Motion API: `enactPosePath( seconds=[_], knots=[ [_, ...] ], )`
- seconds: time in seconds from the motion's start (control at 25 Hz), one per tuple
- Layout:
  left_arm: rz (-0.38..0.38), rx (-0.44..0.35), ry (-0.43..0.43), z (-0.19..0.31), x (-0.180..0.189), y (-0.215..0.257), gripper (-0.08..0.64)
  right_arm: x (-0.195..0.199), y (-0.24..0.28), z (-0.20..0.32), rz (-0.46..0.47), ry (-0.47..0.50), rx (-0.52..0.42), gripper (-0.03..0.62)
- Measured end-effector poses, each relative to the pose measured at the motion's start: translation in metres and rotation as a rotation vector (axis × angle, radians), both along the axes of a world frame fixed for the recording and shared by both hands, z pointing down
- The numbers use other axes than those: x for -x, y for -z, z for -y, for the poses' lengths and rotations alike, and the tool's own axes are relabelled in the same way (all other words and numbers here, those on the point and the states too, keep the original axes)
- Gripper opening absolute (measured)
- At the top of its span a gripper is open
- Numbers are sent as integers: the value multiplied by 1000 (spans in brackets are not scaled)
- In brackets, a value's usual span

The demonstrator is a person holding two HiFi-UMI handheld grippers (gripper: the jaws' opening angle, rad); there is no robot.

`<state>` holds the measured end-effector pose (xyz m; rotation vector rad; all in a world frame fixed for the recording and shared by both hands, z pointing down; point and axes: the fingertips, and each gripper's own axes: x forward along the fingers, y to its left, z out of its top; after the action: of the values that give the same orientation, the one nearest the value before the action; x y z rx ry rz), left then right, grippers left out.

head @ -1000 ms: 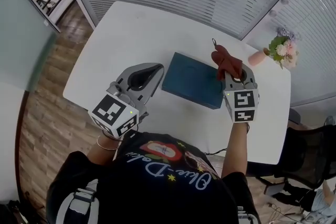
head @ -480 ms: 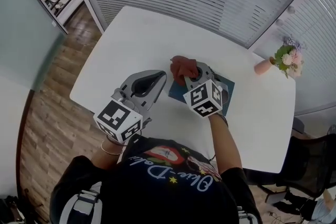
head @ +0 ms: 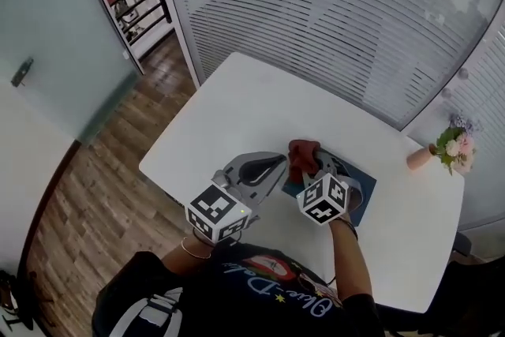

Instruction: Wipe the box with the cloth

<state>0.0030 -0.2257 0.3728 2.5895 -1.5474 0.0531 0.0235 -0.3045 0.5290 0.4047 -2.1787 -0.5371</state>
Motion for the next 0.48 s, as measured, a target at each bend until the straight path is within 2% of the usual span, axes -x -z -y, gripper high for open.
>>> enactPosePath(
  seconds=[0.24,0.48],
  knots=[
    [0,7,9,-2,3,0,3,-16,-2,0,9,-32,60,21],
    [4,4,2,-8,3,1,3,-51,-6,1,-13,-98,141,23]
  ],
)
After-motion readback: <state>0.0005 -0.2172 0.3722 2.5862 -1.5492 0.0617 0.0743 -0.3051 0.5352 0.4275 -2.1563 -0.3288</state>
